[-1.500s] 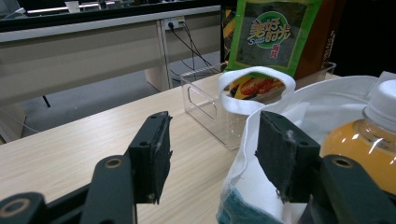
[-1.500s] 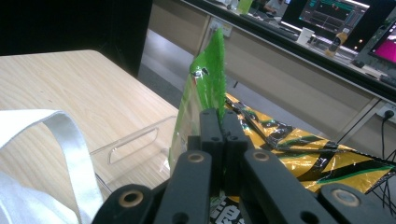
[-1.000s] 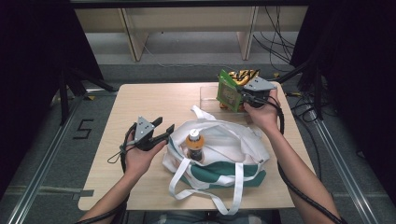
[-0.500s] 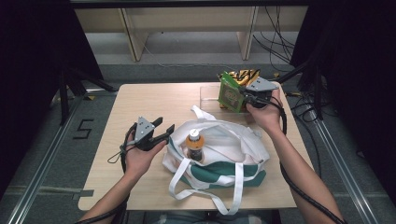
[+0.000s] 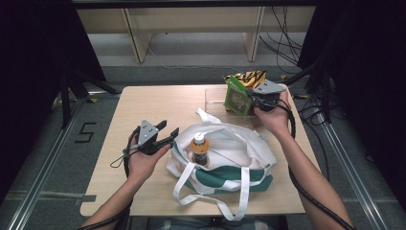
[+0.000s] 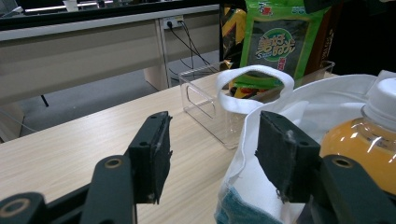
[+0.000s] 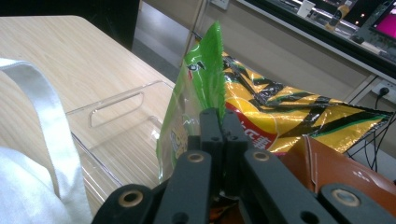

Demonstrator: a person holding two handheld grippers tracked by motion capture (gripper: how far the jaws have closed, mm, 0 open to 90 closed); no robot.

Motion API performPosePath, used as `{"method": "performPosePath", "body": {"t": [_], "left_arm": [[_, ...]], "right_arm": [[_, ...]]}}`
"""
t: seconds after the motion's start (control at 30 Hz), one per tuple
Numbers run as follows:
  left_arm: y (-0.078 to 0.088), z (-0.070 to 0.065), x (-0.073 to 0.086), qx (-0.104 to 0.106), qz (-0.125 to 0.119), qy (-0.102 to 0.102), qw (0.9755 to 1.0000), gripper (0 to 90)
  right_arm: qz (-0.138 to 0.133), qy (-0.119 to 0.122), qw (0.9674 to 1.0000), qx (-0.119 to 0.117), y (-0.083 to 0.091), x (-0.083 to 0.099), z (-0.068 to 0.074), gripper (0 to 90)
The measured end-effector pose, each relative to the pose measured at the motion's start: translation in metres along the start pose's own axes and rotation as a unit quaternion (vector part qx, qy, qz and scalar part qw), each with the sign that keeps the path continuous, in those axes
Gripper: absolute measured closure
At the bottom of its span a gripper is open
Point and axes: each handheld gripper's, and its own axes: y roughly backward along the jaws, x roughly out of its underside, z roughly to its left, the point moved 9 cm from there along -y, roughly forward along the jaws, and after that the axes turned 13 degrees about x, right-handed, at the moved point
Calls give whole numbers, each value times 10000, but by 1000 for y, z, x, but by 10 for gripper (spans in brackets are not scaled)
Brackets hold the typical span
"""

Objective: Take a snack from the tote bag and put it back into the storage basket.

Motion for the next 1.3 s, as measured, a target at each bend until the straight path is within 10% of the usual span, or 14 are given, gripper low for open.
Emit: {"method": "performPosePath", "body": {"t": [0.7, 1.3], "left_arm": [[0, -1, 0, 0, 3, -6, 10000, 440], [0, -1, -1, 8, 5, -28, 10000, 440]], "right_arm": [[148, 22, 9999, 71, 5, 0, -12, 900], [657, 121, 9978, 49, -6, 35, -6, 900]]}}
